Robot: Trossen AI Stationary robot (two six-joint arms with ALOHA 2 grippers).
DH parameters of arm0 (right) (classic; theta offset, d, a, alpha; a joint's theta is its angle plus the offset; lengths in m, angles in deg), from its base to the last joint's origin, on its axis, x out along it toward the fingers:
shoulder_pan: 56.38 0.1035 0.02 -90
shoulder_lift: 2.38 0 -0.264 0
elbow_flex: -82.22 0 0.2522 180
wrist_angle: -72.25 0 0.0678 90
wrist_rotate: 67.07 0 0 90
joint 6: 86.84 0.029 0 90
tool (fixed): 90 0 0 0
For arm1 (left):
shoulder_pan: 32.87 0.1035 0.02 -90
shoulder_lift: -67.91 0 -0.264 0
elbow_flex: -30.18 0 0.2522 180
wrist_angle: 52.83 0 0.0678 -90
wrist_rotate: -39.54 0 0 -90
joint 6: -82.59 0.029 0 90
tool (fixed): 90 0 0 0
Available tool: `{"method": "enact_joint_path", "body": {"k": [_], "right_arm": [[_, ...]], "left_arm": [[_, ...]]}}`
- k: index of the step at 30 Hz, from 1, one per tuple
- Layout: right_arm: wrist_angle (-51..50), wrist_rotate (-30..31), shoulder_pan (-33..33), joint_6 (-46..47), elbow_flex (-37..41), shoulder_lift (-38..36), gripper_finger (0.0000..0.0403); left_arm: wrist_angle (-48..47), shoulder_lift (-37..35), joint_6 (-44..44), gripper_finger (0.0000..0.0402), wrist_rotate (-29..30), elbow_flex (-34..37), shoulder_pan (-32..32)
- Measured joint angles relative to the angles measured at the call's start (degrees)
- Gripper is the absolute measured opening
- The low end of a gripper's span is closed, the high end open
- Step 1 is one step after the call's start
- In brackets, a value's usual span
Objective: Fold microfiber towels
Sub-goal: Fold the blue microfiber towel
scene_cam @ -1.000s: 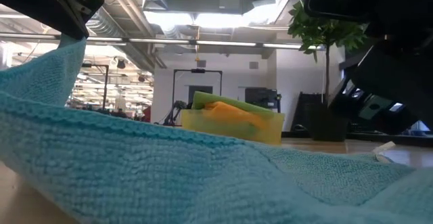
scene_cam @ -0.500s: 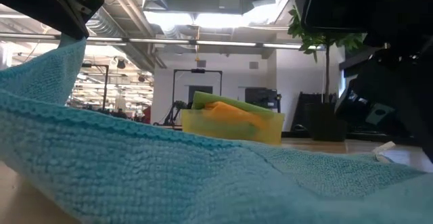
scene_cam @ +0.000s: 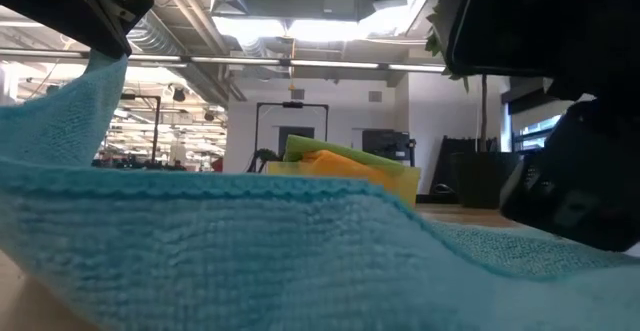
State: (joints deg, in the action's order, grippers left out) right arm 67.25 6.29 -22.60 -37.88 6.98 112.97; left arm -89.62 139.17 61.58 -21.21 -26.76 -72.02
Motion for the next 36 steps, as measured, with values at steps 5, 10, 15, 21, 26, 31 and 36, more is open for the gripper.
{"method": "enact_joint_path", "body": {"k": [5,10,15,21,26,31,36], "right_arm": [[0.37,-0.09,0.0,-2.29,0.0,0.02,0.0116],[2.76,-1.58,0.0,-3.25,0.0,0.02,0.0087],[4.1,-1.51,0.0,-5.7,0.0,0.02,0.0073],[4.26,-0.99,0.0,-6.53,0.0,0.02,0.0064],[3.98,0.47,-0.65,-11.72,-0.77,0.02,0.0083],[-0.33,0.63,-1.91,-18.41,-3.98,0.02,0.0126],[-9.81,1.24,-2.96,-25.45,-8.44,0.02,0.0163]], "left_arm": [[-0.02,0.0,-0.01,0.0,0.0,0.0,0.0],[-0.02,0.0,0.0,0.0,0.0,0.0,0.0],[-0.02,0.0,0.0,0.0,0.0,0.0,0.0],[-0.02,0.0,0.0,0.0,0.0,0.01,0.0],[-0.02,0.0,0.0,0.0,0.01,0.01,0.0],[-0.04,0.0,0.0,0.0,0.0,0.02,0.0],[-0.03,0.0,0.0,0.0,0.0,0.02,0.0]]}}
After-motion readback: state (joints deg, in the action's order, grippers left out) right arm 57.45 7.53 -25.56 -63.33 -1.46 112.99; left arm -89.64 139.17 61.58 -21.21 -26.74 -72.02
